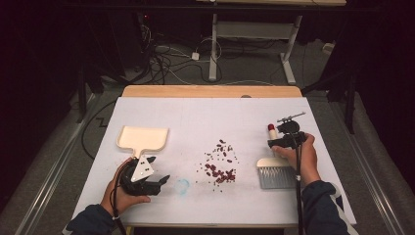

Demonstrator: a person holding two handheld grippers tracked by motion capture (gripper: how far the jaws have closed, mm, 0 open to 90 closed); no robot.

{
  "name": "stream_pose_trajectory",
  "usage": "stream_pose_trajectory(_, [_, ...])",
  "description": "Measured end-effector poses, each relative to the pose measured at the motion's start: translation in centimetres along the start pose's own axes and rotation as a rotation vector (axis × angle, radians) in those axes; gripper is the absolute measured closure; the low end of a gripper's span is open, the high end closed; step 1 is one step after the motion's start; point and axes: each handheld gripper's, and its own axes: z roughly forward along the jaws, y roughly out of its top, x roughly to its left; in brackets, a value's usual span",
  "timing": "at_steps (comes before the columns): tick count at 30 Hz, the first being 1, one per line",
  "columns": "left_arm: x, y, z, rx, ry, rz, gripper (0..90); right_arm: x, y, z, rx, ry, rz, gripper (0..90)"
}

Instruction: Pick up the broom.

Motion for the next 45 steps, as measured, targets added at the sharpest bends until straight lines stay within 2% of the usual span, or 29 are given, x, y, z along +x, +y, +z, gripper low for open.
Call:
stream_pose_trajectory(2, [0.0,0.0,-0.1,0.000,0.002,0.002,21.5,0.1,-0.2,0.7,0.026,0.014,-0.006,39.9])
stream_pose_trajectory(4, [-0.1,-0.1,-0.2,0.003,0.006,0.000,21.5,0.1,-0.4,0.9,0.010,0.040,0.008,41.9])
stream_pose_trajectory(8, [-0.2,-0.2,-0.2,0.007,0.005,0.002,21.5,0.3,-0.4,0.8,-0.006,0.065,-0.019,61.1])
stream_pose_trajectory(9, [-0.2,-0.2,-0.2,0.009,0.003,0.001,21.5,0.4,-0.5,0.9,-0.018,0.076,-0.019,63.3])
stream_pose_trajectory(14, [-0.3,-0.1,-0.1,0.010,-0.003,0.005,21.5,0.6,-0.4,0.9,-0.023,0.077,-0.030,64.2])
stream_pose_trajectory(17, [-0.3,-0.1,0.0,0.011,-0.004,0.009,21.5,0.7,-0.5,1.0,-0.042,0.082,-0.033,69.7])
stream_pose_trajectory(19, [-0.3,0.0,0.0,0.007,-0.005,0.005,21.5,0.9,-0.5,1.0,-0.055,0.080,-0.057,70.3])
stream_pose_trajectory(24, [-0.3,0.0,0.0,0.010,-0.004,0.006,21.5,0.6,-0.7,0.7,-0.083,0.092,-0.044,70.4])
stream_pose_trajectory(31, [-0.2,0.1,-0.2,-0.005,-0.003,-0.005,21.5,0.2,-1.1,-2.2,-0.221,0.099,-0.037,70.4])
stream_pose_trajectory(32, [-0.2,0.2,-0.3,-0.011,-0.011,-0.021,21.5,0.1,-1.2,-2.6,-0.244,0.103,-0.034,70.4])
stream_pose_trajectory(34, [-0.2,0.3,-0.4,-0.018,-0.014,-0.027,21.5,0.1,-1.4,-3.6,-0.287,0.103,-0.034,70.5])
stream_pose_trajectory(35, [-0.2,0.5,-0.6,-0.037,-0.025,-0.045,21.5,0.2,-1.5,-4.2,-0.314,0.107,-0.037,70.5])
stream_pose_trajectory(40, [-0.2,1.6,-0.7,-0.076,-0.055,-0.077,21.5,0.6,-2.0,-6.2,-0.412,0.118,-0.050,70.6])
stream_pose_trajectory(43, [-0.3,2.3,-0.6,-0.094,-0.076,-0.091,21.6,0.9,-2.1,-7.0,-0.463,0.130,-0.054,70.8])
stream_pose_trajectory(45, [-0.6,3.2,-0.4,-0.110,-0.090,-0.081,21.6,1.2,-2.2,-7.5,-0.497,0.129,-0.063,70.8])
